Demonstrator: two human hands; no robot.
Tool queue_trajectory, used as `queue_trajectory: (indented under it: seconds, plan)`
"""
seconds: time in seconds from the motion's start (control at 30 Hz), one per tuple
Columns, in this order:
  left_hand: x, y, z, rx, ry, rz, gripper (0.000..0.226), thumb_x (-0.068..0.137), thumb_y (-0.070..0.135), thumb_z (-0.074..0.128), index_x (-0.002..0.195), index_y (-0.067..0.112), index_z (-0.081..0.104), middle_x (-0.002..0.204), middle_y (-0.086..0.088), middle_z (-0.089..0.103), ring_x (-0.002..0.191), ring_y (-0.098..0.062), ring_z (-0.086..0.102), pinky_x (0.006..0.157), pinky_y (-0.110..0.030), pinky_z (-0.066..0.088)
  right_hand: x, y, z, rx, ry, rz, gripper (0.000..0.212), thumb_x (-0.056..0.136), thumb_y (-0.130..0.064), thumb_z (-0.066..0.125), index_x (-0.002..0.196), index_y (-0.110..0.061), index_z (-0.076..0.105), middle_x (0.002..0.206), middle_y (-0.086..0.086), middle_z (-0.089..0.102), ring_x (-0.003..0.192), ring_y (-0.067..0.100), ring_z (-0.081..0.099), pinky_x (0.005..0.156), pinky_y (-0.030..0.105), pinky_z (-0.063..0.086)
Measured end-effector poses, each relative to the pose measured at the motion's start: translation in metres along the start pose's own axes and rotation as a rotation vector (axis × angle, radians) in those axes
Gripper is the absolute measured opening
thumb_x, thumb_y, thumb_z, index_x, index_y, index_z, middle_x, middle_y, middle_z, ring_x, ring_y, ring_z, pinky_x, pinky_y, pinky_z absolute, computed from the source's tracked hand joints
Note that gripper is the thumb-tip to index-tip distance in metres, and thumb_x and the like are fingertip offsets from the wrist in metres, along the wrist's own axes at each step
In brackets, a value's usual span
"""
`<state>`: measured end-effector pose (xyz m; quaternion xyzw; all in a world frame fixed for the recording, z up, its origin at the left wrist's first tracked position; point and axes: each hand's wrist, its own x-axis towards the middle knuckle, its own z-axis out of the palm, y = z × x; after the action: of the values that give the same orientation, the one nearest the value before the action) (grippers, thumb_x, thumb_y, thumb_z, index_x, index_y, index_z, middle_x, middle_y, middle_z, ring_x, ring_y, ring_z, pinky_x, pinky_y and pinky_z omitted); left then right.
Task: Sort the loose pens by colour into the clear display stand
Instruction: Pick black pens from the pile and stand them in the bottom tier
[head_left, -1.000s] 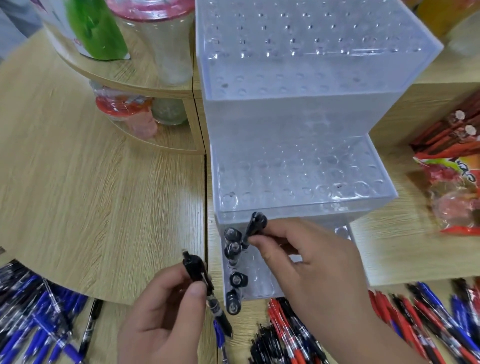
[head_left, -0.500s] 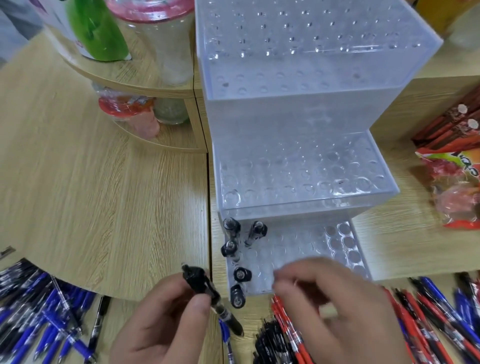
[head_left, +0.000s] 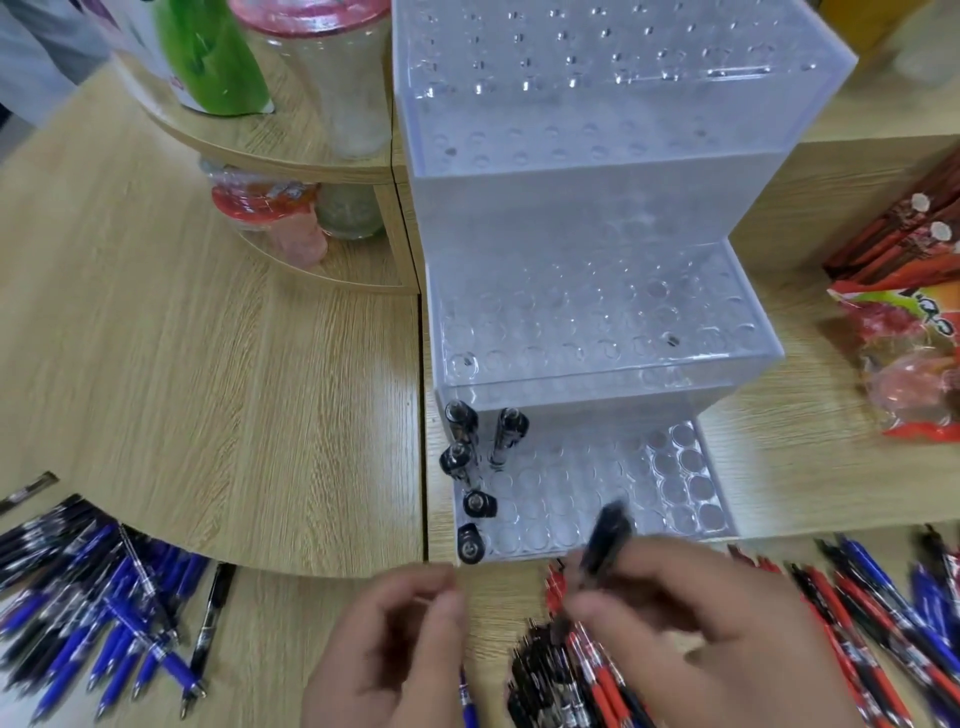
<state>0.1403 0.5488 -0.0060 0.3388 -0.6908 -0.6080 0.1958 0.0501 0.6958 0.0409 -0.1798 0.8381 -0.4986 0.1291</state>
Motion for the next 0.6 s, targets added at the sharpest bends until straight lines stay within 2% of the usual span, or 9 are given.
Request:
queue_trajectory:
  seconds: [0.03,0.07,0.17,0.23,0.3,0.37,0.43,0.53,0.6]
  plan:
    - [0.002,-0.004,0.004,-0.004,0.059,-0.025,0.019,0.067,0.048,0.08,0.085,0.042,0.074,0.071,-0.004,0.071,0.055,-0.012,0.059,0.052,-0.015,0.047,0.009,0.0,-0.004,0.104,0.051,0.071,0.022,0.069,-0.025,0.087,0.08,-0.04,0.075,0.069,-0.018,0.072,0.06,-0.003,0.067,0.059,0.008,0.05]
    - [0.009,-0.007,0.01,-0.004,0.026,-0.022,0.019,0.072,0.044,0.083,0.088,0.046,0.073,0.074,-0.002,0.073,0.057,-0.011,0.06,0.054,-0.017,0.048,0.018,-0.001,-0.007,0.199,0.108,0.056,0.018,0.066,-0.024,0.085,0.076,-0.036,0.077,0.068,-0.015,0.073,0.06,-0.001,0.067,0.058,0.007,0.05]
    - [0.017,-0.018,0.013,0.032,0.001,-0.017,0.035,0.076,0.023,0.084,0.094,0.051,0.072,0.084,-0.006,0.074,0.065,-0.015,0.067,0.063,-0.025,0.053,0.043,-0.013,-0.005,0.203,0.094,0.018,0.012,0.066,-0.035,0.073,0.077,-0.033,0.077,0.071,-0.017,0.073,0.067,-0.001,0.068,0.06,0.005,0.047]
    - [0.019,-0.019,0.011,0.034,-0.017,-0.032,0.039,0.074,0.019,0.084,0.094,0.05,0.072,0.083,-0.008,0.073,0.068,-0.018,0.068,0.065,-0.026,0.054,0.051,-0.011,0.003,0.204,0.058,-0.02,0.006,0.073,-0.029,0.076,0.079,-0.031,0.076,0.073,-0.017,0.073,0.071,0.002,0.069,0.063,0.007,0.048]
    - [0.02,-0.018,0.012,0.032,-0.015,-0.04,0.042,0.073,0.015,0.084,0.093,0.05,0.073,0.081,-0.008,0.072,0.069,-0.019,0.068,0.067,-0.031,0.053,0.057,-0.009,0.009,0.183,0.064,-0.021,0.01,0.076,-0.021,0.077,0.079,-0.03,0.075,0.074,-0.017,0.072,0.071,0.001,0.069,0.062,0.006,0.047]
    - [0.021,-0.018,0.013,0.024,-0.012,-0.042,0.039,0.07,0.02,0.083,0.094,0.05,0.073,0.082,-0.008,0.073,0.072,-0.019,0.07,0.069,-0.032,0.052,0.061,-0.006,0.013,0.091,0.077,-0.049,0.012,0.077,-0.023,0.078,0.078,-0.033,0.073,0.075,-0.019,0.071,0.071,-0.001,0.067,0.061,0.006,0.046]
    - [0.02,-0.017,0.011,0.047,-0.016,-0.032,0.038,0.067,0.024,0.081,0.094,0.051,0.073,0.082,-0.006,0.074,0.074,-0.017,0.071,0.07,-0.031,0.053,0.062,-0.002,0.019,-0.066,0.055,-0.101,0.005,0.08,-0.035,0.076,0.083,-0.036,0.071,0.079,-0.02,0.069,0.074,0.0,0.066,0.063,0.012,0.049]
    - [0.021,-0.017,0.008,0.062,-0.034,-0.033,0.042,0.073,0.018,0.085,0.092,0.053,0.072,0.08,-0.003,0.073,0.071,-0.015,0.07,0.067,-0.026,0.054,0.064,0.005,0.023,-0.291,0.018,-0.133,0.022,0.084,-0.054,0.061,0.089,-0.035,0.07,0.078,-0.021,0.067,0.071,-0.001,0.063,0.06,0.024,0.053]
    - [0.023,-0.018,0.007,0.086,-0.062,-0.03,0.042,0.074,0.019,0.084,0.093,0.054,0.071,0.08,-0.001,0.073,0.069,-0.012,0.069,0.064,-0.017,0.052,0.066,0.004,0.024,-0.437,0.034,-0.183,0.029,0.086,-0.059,0.052,0.09,-0.036,0.07,0.078,-0.021,0.066,0.068,0.0,0.059,0.056,0.023,0.052]
